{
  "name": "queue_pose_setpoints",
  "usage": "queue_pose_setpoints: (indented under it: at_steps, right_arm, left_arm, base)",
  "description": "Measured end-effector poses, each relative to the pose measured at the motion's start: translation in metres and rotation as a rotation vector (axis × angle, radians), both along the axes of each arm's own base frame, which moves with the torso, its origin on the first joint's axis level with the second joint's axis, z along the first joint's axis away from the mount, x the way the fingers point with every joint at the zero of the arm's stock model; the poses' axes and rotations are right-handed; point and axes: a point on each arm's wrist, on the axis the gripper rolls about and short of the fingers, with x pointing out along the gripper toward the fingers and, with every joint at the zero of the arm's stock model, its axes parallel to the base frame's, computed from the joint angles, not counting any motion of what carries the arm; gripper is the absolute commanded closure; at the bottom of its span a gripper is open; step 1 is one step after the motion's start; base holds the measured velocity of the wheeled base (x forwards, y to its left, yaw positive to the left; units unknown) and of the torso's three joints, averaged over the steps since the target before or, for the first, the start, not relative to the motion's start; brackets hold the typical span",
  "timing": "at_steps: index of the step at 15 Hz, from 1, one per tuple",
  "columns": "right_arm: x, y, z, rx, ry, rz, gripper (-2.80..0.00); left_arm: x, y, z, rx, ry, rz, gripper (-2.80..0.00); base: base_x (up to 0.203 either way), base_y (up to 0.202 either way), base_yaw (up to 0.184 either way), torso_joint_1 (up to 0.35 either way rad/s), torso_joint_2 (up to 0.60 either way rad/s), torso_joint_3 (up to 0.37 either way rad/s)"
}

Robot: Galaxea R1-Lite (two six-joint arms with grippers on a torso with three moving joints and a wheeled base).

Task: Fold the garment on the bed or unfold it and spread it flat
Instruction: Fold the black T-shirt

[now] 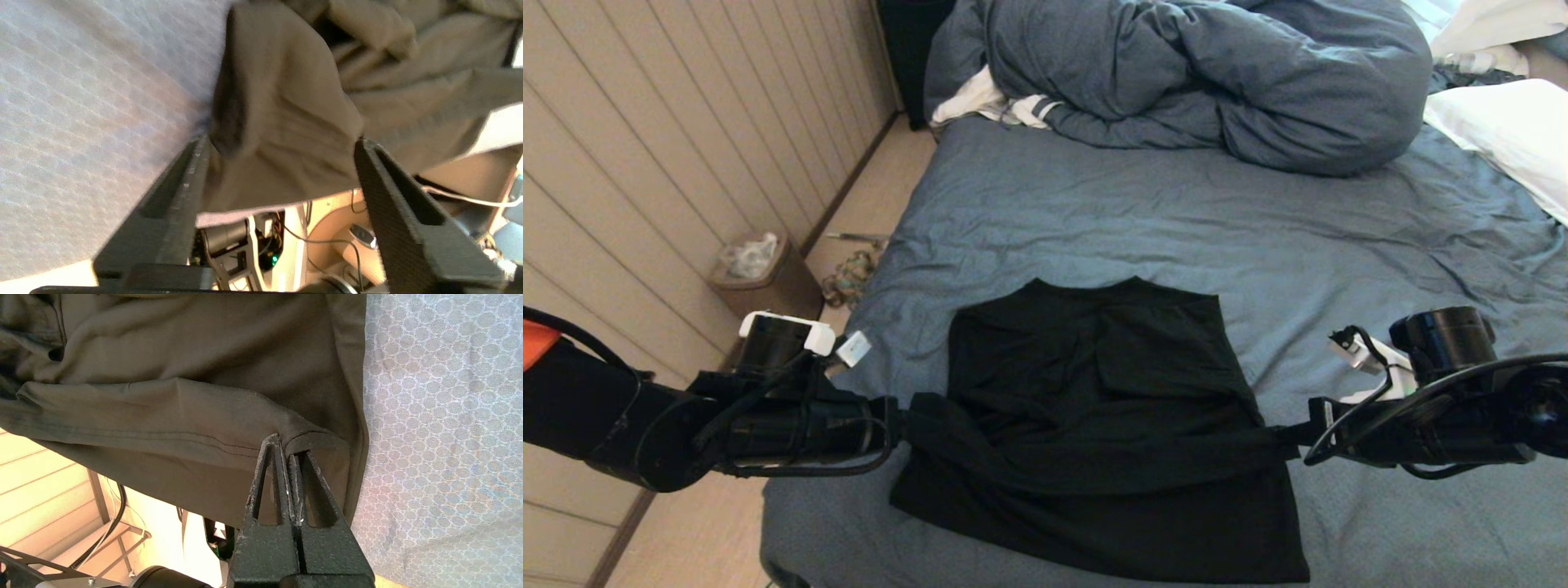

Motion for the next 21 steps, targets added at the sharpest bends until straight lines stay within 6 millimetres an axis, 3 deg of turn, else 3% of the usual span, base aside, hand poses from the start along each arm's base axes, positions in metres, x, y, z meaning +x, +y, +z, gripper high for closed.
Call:
queue_pose_setpoints:
  at_steps: [6, 10, 17, 21]
  right_arm:
    - [0.000, 0.001, -0.005, -0.005, 0.015, 0.008, 0.00]
    - [0.002, 0.001, -0.008, -0.005, 0.015, 0.009, 0.00]
    - [0.001, 0.001, -0.010, -0.006, 0.025, 0.008, 0.00]
    - [0.001, 0.001, -0.011, -0.006, 0.029, 0.009, 0.00]
  left_arm:
    - [-0.007, -0.021, 0.002, -0.011, -0.002, -0.069, -2.80]
    - [-0.004, -0.025, -0.001, -0.008, -0.002, -0.075, -2.80]
    - [-0.004, -0.020, -0.006, 0.021, 0.001, -0.041, -2.80]
    - [-0.006, -0.006, -0.001, 0.023, -0.013, -0.005, -2.80]
  base:
    - [0.000, 0.000, 0.000, 0.000, 0.00, 0.000]
    - [0.000, 0.000, 0.000, 0.000, 0.00, 0.000]
    - [0.000, 0.000, 0.000, 0.000, 0.00, 0.000]
    - [0.000, 0.000, 0.000, 0.000, 0.00, 0.000]
